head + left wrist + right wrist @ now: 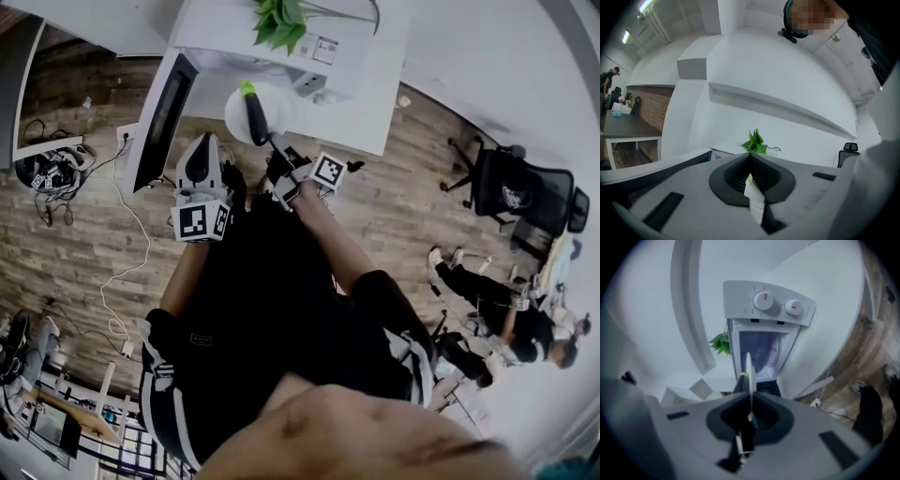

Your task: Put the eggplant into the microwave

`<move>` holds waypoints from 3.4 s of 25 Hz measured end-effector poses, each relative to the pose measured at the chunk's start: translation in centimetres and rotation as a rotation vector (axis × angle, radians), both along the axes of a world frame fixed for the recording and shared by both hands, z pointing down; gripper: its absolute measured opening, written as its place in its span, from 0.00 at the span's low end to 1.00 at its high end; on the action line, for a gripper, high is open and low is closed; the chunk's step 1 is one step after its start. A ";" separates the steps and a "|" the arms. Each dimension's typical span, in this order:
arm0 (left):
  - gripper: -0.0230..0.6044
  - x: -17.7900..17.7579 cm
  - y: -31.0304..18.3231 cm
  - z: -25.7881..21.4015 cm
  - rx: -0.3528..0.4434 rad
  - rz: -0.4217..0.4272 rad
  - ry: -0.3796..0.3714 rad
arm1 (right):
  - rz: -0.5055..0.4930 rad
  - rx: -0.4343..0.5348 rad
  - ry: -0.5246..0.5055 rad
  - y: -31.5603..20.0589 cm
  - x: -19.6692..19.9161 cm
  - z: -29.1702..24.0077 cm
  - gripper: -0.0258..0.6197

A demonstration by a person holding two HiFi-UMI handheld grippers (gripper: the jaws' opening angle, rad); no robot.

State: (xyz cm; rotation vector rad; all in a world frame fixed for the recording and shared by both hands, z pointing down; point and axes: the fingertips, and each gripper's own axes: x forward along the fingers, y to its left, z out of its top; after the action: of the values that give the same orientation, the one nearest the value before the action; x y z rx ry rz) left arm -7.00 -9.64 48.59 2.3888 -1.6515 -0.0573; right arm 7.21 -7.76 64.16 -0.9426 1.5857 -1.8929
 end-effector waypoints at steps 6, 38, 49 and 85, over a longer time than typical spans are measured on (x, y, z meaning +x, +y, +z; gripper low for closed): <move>0.09 -0.2 0.2 0.2 -0.008 0.006 0.007 | 0.013 0.009 0.007 -1.2 -0.2 1.1 0.10; 0.09 -1.9 -1.2 1.4 -0.054 0.015 0.047 | 0.136 -0.003 0.041 -8.9 -1.6 8.9 0.10; 0.09 -1.1 -2.3 1.9 -0.066 0.027 0.047 | 0.180 -0.043 0.031 -10.9 -1.2 11.4 0.10; 0.09 -1.8 -2.9 2.9 -0.100 0.017 0.017 | 0.247 -0.074 0.008 -16.0 -1.3 12.9 0.10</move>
State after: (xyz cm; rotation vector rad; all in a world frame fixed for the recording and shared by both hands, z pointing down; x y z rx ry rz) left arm -8.75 -12.55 51.51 2.3221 -1.5875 0.0078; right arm 5.91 -23.80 77.10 -1.1234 1.3416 -1.7861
